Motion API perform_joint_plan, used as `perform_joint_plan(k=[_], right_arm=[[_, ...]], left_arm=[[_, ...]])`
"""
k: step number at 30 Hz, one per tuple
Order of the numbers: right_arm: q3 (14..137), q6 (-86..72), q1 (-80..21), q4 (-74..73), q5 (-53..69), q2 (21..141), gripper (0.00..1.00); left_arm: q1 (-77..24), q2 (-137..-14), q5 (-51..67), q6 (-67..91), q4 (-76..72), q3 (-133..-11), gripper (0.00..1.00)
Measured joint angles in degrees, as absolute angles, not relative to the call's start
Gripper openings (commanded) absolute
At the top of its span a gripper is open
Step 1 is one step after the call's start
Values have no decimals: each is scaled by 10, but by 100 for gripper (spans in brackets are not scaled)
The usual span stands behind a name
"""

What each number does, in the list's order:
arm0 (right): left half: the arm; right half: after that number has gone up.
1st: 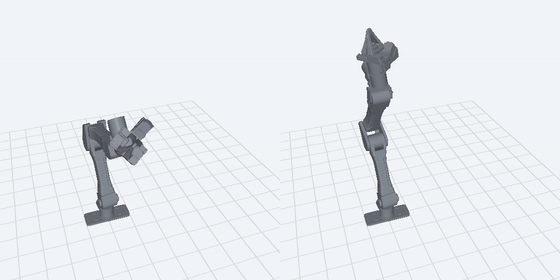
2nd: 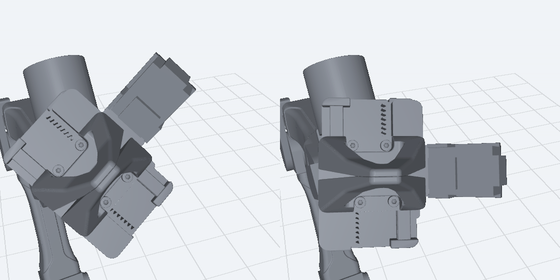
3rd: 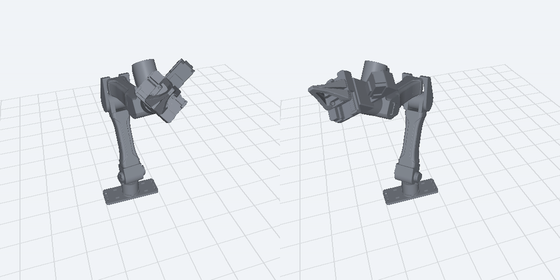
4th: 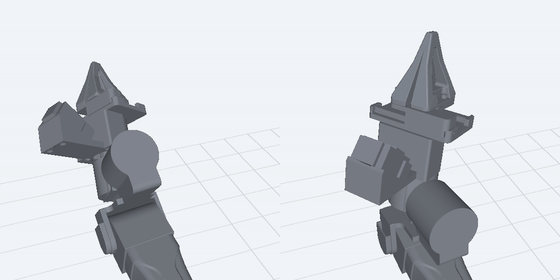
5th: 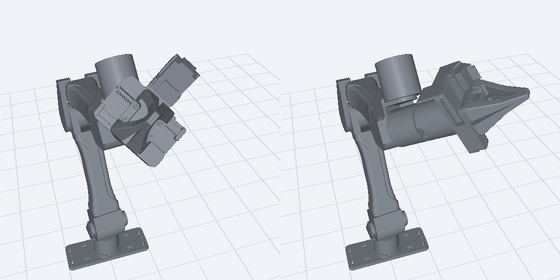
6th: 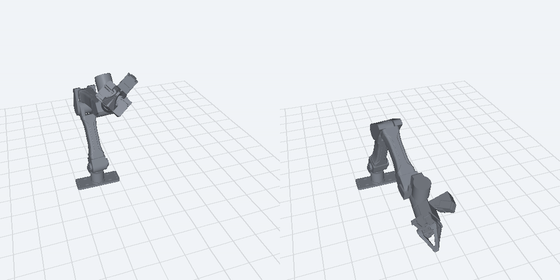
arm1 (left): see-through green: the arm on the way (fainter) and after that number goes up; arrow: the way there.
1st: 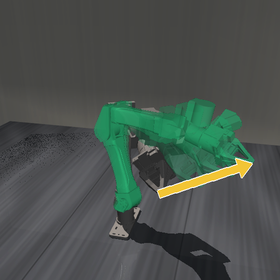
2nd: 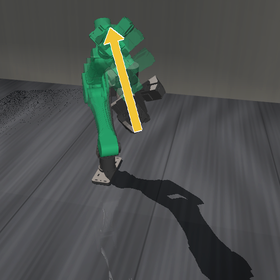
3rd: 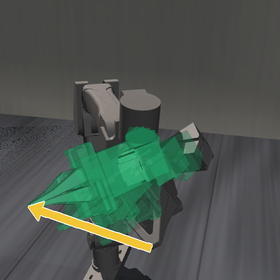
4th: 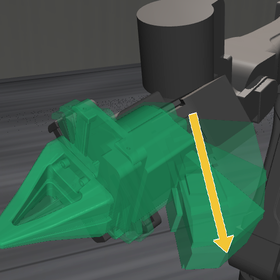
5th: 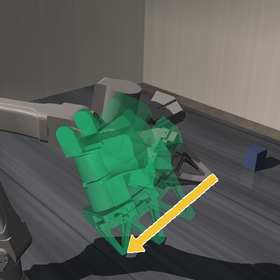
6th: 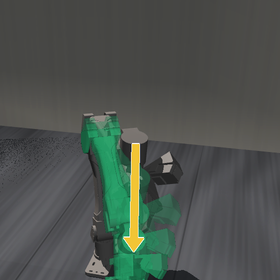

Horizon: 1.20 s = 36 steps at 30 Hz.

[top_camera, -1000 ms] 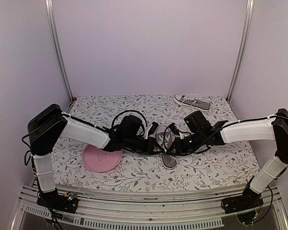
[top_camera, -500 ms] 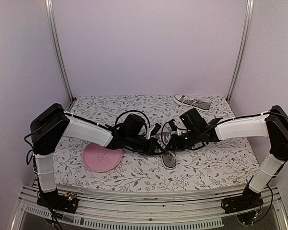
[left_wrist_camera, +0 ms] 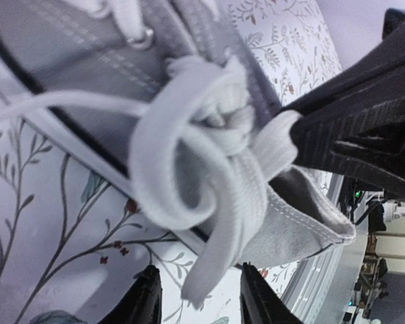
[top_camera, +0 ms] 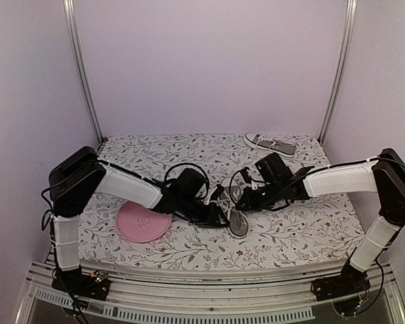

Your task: Tie the shoes

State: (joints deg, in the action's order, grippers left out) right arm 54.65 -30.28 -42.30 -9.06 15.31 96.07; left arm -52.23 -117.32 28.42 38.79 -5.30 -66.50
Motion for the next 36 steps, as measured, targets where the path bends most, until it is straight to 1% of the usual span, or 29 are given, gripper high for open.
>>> perform_joint_plan(k=[4,7,10,16,20,27,29,34,36], right_arm=[[543,-303,-423,-88,154,961,2],[542,-303,-423,-86,154,961,2],[541,-303,-423,-85,155,961,2],[537,-303,-423,-79,158,961,2],[534,-303,-423,-72,163,961,2],[531,-303,-423,-66,168,961,2],[531,-303,-423,-63,169,961,2],[527,-305,-423,-60,172,961,2],[527,-305,-423,-59,173,961,2]], left_arm=[[-518,-1138,253,383,-37,-639,45],[-509,-1098,232,383,-37,-621,54],[-494,-1065,216,389,-53,-604,54],[-470,-1066,216,415,-108,-600,45],[-465,-1097,226,427,-142,-615,44],[-465,-1151,249,437,-159,-641,43],[-465,-1155,252,439,-159,-641,42],[-465,-1164,255,445,-163,-654,27],[-465,-1167,259,448,-171,-655,22]])
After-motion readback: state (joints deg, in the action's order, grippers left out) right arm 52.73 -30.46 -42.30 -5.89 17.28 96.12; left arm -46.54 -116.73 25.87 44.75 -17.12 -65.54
